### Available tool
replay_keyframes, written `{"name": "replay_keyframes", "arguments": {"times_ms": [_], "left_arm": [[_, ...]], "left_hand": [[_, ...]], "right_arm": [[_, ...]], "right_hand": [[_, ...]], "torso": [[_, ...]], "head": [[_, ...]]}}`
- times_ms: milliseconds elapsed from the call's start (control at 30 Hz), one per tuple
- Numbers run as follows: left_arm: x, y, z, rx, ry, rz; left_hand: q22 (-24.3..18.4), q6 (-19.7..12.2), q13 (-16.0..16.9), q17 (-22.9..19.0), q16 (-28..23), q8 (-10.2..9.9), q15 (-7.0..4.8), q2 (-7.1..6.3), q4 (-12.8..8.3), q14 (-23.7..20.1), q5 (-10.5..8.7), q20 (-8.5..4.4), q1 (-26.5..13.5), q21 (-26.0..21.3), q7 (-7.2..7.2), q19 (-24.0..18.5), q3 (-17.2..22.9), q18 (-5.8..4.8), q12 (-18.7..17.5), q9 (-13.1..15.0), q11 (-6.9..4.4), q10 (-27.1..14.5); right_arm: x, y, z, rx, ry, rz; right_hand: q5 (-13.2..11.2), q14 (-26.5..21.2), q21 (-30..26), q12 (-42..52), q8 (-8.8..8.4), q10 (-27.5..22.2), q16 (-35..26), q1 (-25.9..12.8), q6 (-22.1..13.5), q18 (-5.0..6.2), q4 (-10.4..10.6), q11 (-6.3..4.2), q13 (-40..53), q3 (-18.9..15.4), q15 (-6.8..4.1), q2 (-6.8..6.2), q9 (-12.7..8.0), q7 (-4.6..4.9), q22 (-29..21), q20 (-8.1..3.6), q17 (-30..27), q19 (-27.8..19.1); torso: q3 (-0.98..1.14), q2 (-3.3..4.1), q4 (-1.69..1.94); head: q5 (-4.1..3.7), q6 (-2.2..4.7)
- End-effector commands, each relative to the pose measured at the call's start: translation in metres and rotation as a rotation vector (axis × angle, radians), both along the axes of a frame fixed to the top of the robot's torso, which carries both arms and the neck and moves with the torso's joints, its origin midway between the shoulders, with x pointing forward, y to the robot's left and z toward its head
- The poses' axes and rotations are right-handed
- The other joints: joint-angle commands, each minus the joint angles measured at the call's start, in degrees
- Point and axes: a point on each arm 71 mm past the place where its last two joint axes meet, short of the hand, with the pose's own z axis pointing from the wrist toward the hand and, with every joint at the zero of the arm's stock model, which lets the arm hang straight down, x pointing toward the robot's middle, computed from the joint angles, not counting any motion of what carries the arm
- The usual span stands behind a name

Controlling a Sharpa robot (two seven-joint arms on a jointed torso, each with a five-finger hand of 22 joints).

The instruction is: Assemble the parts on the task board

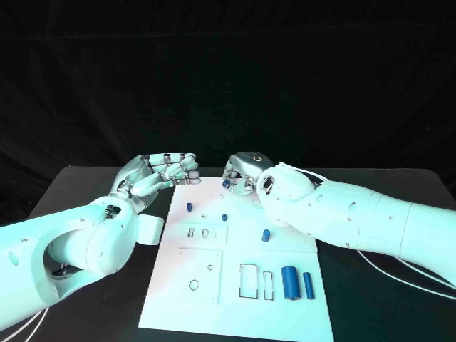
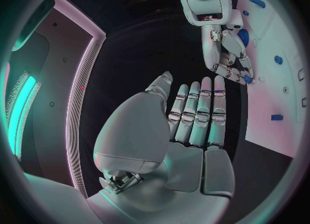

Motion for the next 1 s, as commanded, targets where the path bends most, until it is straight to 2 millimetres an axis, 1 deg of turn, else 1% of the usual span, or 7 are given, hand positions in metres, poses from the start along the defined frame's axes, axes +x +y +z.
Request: {"name": "replay_keyframes", "arguments": {"times_ms": [33,433,567,633,700,833,1000], "left_arm": [[-0.001,-0.002,0.002,-0.01,-0.007,-0.021],[0.0,-0.003,0.003,-0.01,-0.008,-0.022],[0.0,-0.002,0.003,-0.009,-0.006,-0.022],[0.0,-0.002,0.003,-0.009,-0.006,-0.021],[0.0,-0.001,0.003,-0.008,-0.005,-0.02],[0.001,0.0,0.003,-0.007,-0.004,-0.016],[0.002,0.004,0.002,-0.005,-0.003,-0.007]], "left_hand": [[-0.1,0.0,0.0,-0.1,-0.2,-0.3,-0.03,0.1,-0.2,-0.5,0.21,0.31,-0.3,-0.2,0.23,-0.1,0.0,0.63,-0.4,0.0,0.34,0.1],[-0.1,0.0,0.0,-0.1,-0.2,-0.3,-0.03,0.1,-0.2,-0.5,0.21,0.31,-0.3,-0.2,0.23,-0.1,0.0,0.63,-0.4,0.0,0.34,0.1],[-0.1,0.1,0.0,-0.1,-0.3,-0.3,-0.02,0.11,-0.2,-0.5,0.21,0.32,-0.3,-0.2,0.23,-0.1,0.0,0.63,-0.4,0.0,0.35,0.1],[-0.1,0.1,0.0,-0.1,-0.3,-0.3,-0.02,0.11,-0.2,-0.5,0.21,0.32,-0.3,-0.2,0.23,-0.1,0.0,0.63,-0.4,0.0,0.35,0.1],[-0.1,0.1,0.0,-0.1,-0.3,-0.3,-0.02,0.11,-0.2,-0.5,0.21,0.32,-0.3,-0.2,0.23,-0.1,0.0,0.63,-0.4,0.0,0.35,0.1],[-0.1,0.1,0.0,-0.1,-0.3,-0.3,-0.02,0.11,-0.2,-0.5,0.21,0.32,-0.3,-0.2,0.23,-0.1,0.0,0.63,-0.4,0.0,0.35,0.1],[-0.1,0.1,0.0,-0.1,-0.3,-0.3,-0.02,0.11,-0.2,-0.5,0.21,0.32,-0.3,-0.2,0.23,-0.1,0.0,0.63,-0.4,0.0,0.35,0.1]], "right_arm": [[0.001,-0.001,-0.005,-0.032,0.017,-0.014],[0.003,0.003,-0.008,-0.057,0.035,-0.024],[0.004,0.001,-0.008,-0.058,0.027,-0.032],[0.003,-0.001,-0.008,-0.054,0.019,-0.031],[0.002,-0.002,-0.007,-0.047,0.008,-0.027],[-0.004,-0.006,-0.004,-0.027,-0.012,-0.015],[-0.016,-0.016,0.002,0.003,-0.027,0.001]], "right_hand": [[0.0,2.3,-0.2,-0.4,0.09,-0.3,-0.2,-0.4,0.0,-0.85,0.2,0.26,0.1,-0.1,0.06,0.12,2.9,-0.14,9.6,-0.14,-0.1,2.5],[-0.9,2.2,-0.6,-1.1,-0.75,-1.4,-0.5,-0.9,-1.2,-0.7,0.7,0.66,0.1,0.0,0.37,-0.37,3.2,0.24,9.0,0.12,-0.5,2.1],[-1.4,1.0,-3.3,-2.5,-3.21,-5.7,-3.5,-1.9,-5.6,0.32,1.5,1.98,-0.6,-0.2,1.55,-2.07,2.6,1.58,4.5,0.93,-4.7,-1.0],[-1.6,0.3,-4.9,-2.3,-3.31,-7.8,-5.3,-2.1,-7.6,0.91,1.7,2.34,-1.0,-0.5,1.95,-2.82,2.2,1.84,2.1,1.29,-7.1,-2.6],[-1.7,0.0,-5.8,-2.1,-3.31,-9.1,-6.4,-2.1,-9.4,1.2,1.7,2.64,-1.1,-0.9,1.99,-3.39,2.0,1.53,0.8,1.61,-8.5,-3.5],[-1.8,0.1,-5.9,-1.9,-3.17,-9.2,-6.5,-2.1,-9.3,1.21,1.8,2.64,-1.1,-1.0,1.98,-3.52,2.1,1.52,0.8,1.67,-8.5,-3.5],[-2.0,0.2,-6.2,-1.1,-3.25,-9.2,-6.9,-2.5,-11.0,1.26,2.3,2.51,-0.8,-2.2,1.93,-4.36,2.0,1.33,0.7,1.67,-8.9,-3.4]], "torso": [[-0.04,0.11,0.12],[-0.07,0.16,0.01],[-0.1,0.14,-0.08],[-0.1,0.12,-0.03],[-0.07,0.14,0.03],[-0.01,0.14,0.02],[-0.09,-0.06,-0.4]], "head": [[-0.03,0.02],[0.23,-0.09],[0.28,-0.05],[0.28,-0.06],[0.26,-0.04],[0.35,0.02],[0.55,0.29]]}}
